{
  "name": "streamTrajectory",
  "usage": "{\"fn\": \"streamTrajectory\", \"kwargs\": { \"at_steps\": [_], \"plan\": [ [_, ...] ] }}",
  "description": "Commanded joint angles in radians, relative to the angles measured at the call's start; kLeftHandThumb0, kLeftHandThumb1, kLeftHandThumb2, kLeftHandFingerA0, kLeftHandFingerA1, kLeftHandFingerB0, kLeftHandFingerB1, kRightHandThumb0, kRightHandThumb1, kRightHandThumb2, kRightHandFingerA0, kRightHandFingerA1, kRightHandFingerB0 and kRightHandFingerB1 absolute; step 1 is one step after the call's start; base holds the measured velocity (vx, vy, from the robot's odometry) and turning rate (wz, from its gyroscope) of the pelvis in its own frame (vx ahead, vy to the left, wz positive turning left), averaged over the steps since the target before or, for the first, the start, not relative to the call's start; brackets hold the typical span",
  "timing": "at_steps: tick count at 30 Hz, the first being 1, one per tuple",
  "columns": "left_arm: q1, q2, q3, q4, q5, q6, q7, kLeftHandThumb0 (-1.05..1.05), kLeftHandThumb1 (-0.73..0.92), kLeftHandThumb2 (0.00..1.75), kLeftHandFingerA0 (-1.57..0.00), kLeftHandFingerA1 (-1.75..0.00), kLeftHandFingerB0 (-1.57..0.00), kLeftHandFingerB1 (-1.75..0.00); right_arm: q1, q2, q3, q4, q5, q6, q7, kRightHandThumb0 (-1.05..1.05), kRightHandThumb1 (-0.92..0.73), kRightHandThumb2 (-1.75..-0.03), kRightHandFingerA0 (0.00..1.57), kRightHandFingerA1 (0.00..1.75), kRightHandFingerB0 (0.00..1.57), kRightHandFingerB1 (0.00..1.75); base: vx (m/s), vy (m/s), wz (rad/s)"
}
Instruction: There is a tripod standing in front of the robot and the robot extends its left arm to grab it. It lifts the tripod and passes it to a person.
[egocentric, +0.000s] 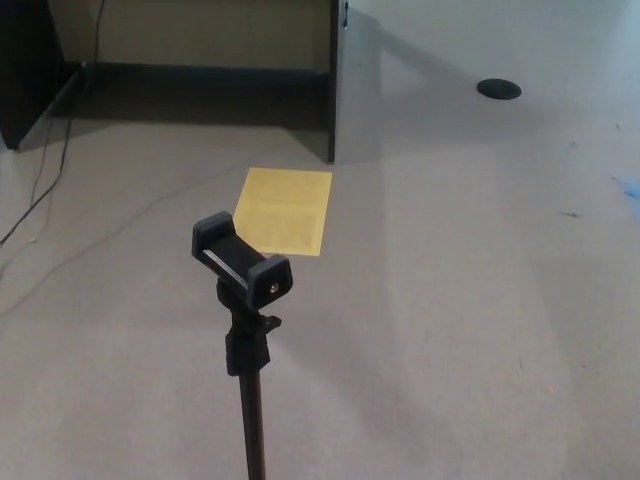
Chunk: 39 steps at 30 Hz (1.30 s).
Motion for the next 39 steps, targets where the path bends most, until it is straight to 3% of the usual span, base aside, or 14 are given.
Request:
{"fn": "streamTrajectory", "kwargs": {
  "at_steps": [1, 5, 7, 8, 9, 11, 13, 15, 17, 18, 20, 21, 27, 39],
  "plan": [
    [0.006, 0.01, 0.023, 0.002, -0.04, -0.08, -0.028, -0.41, 0.37, 0.61, -0.34, -0.42, -0.31, -0.38, 0.001, -0.028, 0.011, 0.033, -0.023, -0.066, -0.02, -0.4, -0.68, -0.61, 0.69, 0.42, 0.44, 0.35, 0.0, 0.0, 0.0],
    [-0.017, 0.006, 0.024, -0.096, -0.099, -0.073, -0.146, -0.24, 0.24, 0.81, -0.04, -0.49, -0.02, -0.47, -0.003, -0.019, 0.01, 0.057, -0.022, -0.09, -0.024, -0.39, -0.69, -0.6, 0.63, 0.4, 0.44, 0.35, 0.0, 0.0, 0.0],
    [-0.028, -0.003, 0.029, -0.153, -0.131, -0.035, -0.182, -0.23, 0.24, 0.81, -0.04, -0.49, -0.02, -0.47, -0.004, -0.017, 0.009, 0.06, -0.019, -0.091, -0.023, -0.4, -0.69, -0.61, 0.63, 0.41, 0.43, 0.35, 0.0, 0.0, 0.0],
    [-0.035, -0.005, 0.027, -0.184, -0.134, -0.022, -0.188, -0.39, 0.4, 0.52, -0.22, -0.32, -0.17, -0.27, 0.0, -0.015, 0.005, 0.059, -0.014, -0.093, -0.019, -0.39, -0.7, -0.61, 0.63, 0.41, 0.43, 0.35, 0.0, 0.0, 0.0],
    [-0.048, -0.008, 0.021, -0.216, -0.13, -0.011, -0.184, -0.24, 0.2, 0.8, -0.07, -0.49, -0.06, -0.49, 0.003, -0.016, 0.003, 0.058, -0.013, -0.101, -0.02, -0.39, -0.7, -0.61, 0.65, 0.42, 0.44, 0.35, 0.0, 0.0, 0.0],
    [-0.065, -0.022, 0.021, -0.283, -0.155, 0.027, -0.201, -0.24, 0.2, 0.8, -0.07, -0.5, -0.06, -0.49, 0.006, -0.017, 0.001, 0.057, -0.013, -0.108, -0.023, -0.39, -0.69, -0.61, 0.66, 0.42, 0.44, 0.35, 0.0, 0.0, 0.0],
    [-0.105, -0.033, 0.016, -0.363, -0.169, 0.094, -0.212, -0.6, 0.37, 0.67, -0.23, -0.4, -0.13, -0.34, 0.006, -0.014, -0.005, 0.05, -0.008, -0.098, -0.019, -0.4, -0.69, -0.61, 0.67, 0.42, 0.44, 0.35, 0.0, 0.0, 0.0],
    [-0.139, -0.038, 0.002, -0.433, -0.151, 0.161, -0.199, -0.29, 0.17, 0.81, -0.08, -0.5, -0.06, -0.49, 0.004, -0.014, -0.008, 0.046, -0.009, -0.091, -0.018, -0.39, -0.69, -0.61, 0.65, 0.41, 0.44, 0.35, 0.0, 0.0, 0.0],
    [-0.167, -0.038, -0.015, -0.48, -0.141, 0.214, -0.206, -0.68, 0.37, 0.69, -0.19, -0.41, -0.1, -0.33, 0.0, -0.017, -0.008, 0.051, -0.012, -0.098, -0.019, -0.39, -0.69, -0.61, 0.65, 0.41, 0.44, 0.35, 0.0, 0.0, 0.0],
    [-0.189, -0.039, -0.027, -0.506, -0.144, 0.236, -0.219, -0.33, 0.16, 0.8, -0.04, -0.48, 0.0, -0.47, -0.002, -0.017, -0.008, 0.053, -0.014, -0.099, -0.02, -0.39, -0.69, -0.61, 0.65, 0.41, 0.44, 0.35, 0.0, 0.0, 0.0],
    [-0.206, -0.043, -0.038, -0.531, -0.147, 0.262, -0.225, -0.64, 0.36, 0.67, -0.19, -0.42, -0.09, -0.33, -0.003, -0.015, -0.008, 0.057, -0.016, -0.102, -0.025, -0.39, -0.69, -0.61, 0.66, 0.41, 0.44, 0.35, 0.0, 0.0, 0.0],
    [-0.243, -0.058, -0.056, -0.566, -0.159, 0.316, -0.237, -0.3, 0.17, 0.79, -0.03, -0.48, 0.0, -0.47, -0.005, -0.015, -0.006, 0.063, -0.019, -0.106, -0.028, -0.4, -0.69, -0.61, 0.67, 0.41, 0.45, 0.35, 0.0, 0.0, 0.0],
    [-0.31, -0.1, -0.093, -0.627, -0.169, 0.405, -0.247, -0.52, 0.36, 0.62, -0.23, -0.41, -0.09, -0.31, -0.003, -0.017, -0.004, 0.062, -0.024, -0.108, -0.035, -0.4, -0.69, -0.61, 0.65, 0.41, 0.45, 0.35, 0.0, 0.0, 0.0],
    [-0.393, -0.171, -0.153, -0.623, -0.178, 0.481, -0.273, -0.27, 0.24, 0.81, -0.04, -0.48, 0.0, -0.47, -0.013, -0.015, -0.003, 0.062, -0.028, -0.107, -0.031, -0.4, -0.69, -0.61, 0.66, 0.41, 0.45, 0.35, 0.0, 0.0, 0.0]
  ]
}}
